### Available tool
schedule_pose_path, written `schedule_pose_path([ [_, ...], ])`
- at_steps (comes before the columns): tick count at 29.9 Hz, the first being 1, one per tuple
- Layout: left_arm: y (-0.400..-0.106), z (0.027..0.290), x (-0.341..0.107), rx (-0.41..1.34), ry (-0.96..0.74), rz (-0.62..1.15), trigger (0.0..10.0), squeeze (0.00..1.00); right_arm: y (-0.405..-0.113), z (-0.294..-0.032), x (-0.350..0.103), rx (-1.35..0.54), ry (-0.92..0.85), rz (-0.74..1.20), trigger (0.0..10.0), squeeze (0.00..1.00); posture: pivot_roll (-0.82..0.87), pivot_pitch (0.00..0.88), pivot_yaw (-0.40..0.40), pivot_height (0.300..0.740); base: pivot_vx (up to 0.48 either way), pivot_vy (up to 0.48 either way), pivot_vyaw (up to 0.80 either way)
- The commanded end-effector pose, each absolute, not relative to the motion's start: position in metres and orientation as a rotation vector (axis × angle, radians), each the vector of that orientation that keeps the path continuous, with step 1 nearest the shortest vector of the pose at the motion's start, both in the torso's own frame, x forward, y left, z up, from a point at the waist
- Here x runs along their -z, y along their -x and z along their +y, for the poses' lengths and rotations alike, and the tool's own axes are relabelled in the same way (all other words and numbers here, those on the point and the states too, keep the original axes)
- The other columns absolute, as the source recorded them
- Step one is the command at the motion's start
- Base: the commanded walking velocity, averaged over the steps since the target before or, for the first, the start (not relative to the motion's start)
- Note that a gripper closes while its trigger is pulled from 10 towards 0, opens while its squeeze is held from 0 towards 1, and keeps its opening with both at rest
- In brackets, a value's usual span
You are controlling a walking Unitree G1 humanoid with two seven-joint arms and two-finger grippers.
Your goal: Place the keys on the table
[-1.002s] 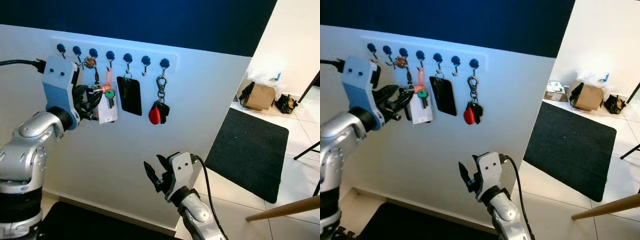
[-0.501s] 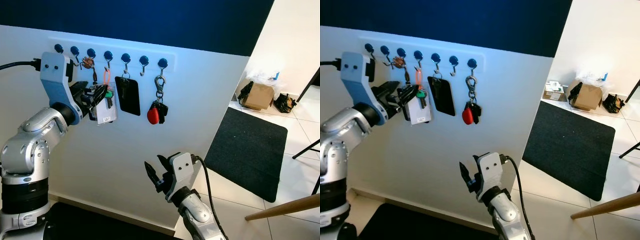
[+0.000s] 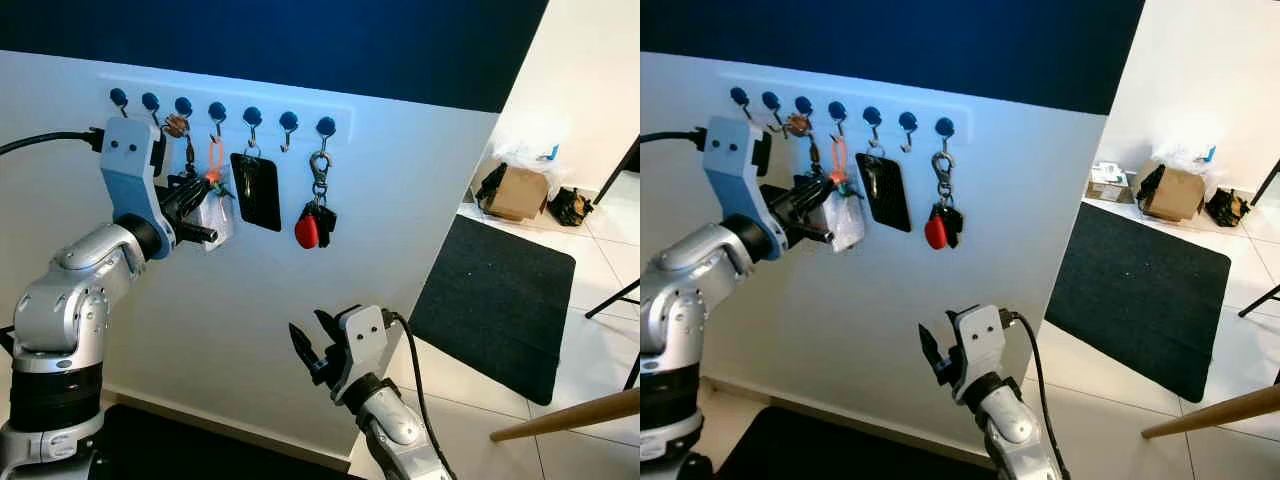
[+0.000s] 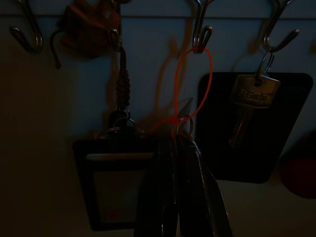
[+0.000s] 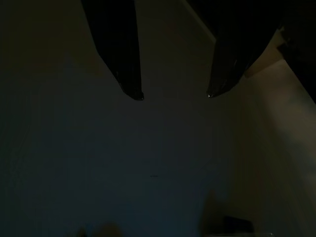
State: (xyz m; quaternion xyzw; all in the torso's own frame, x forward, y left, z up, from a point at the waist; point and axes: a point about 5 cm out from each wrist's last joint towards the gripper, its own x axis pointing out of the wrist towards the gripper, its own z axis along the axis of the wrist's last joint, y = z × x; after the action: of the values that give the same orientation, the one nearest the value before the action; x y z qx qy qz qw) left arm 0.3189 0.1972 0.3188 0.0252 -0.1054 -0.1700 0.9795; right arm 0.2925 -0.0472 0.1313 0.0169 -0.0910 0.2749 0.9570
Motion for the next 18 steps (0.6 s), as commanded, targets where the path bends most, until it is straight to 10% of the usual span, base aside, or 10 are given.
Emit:
schedule_pose_path([
  [1, -0.317, 0.197, -0.317, 0.346, -0.051, -0.209, 0.0, 0.0, -0.29, -0.053, -0.117, -0.538, -0.045, -0.131, 10.0, 0.0, 0.23, 0.167, -0.02, 0.74, 0.0, 0.0, 0.0],
  [2, -0.315, 0.197, -0.319, 0.344, -0.049, -0.22, 2.7, 0.0, -0.288, -0.056, -0.109, -0.535, -0.031, -0.109, 10.0, 0.0, 0.23, 0.166, -0.022, 0.74, 0.0, 0.0, 0.0],
  [3, -0.314, 0.197, -0.321, 0.341, -0.05, -0.23, 10.0, 0.0, -0.286, -0.058, -0.104, -0.535, -0.02, -0.094, 10.0, 0.0, 0.24, 0.166, -0.023, 0.74, 0.0, 0.0, 0.0],
  [18, -0.295, 0.191, -0.348, 0.364, -0.347, -0.253, 10.0, 0.0, -0.29, -0.047, -0.134, -0.575, -0.043, -0.205, 10.0, 0.0, 0.24, 0.164, -0.02, 0.74, 0.0, 0.0, 0.0],
])
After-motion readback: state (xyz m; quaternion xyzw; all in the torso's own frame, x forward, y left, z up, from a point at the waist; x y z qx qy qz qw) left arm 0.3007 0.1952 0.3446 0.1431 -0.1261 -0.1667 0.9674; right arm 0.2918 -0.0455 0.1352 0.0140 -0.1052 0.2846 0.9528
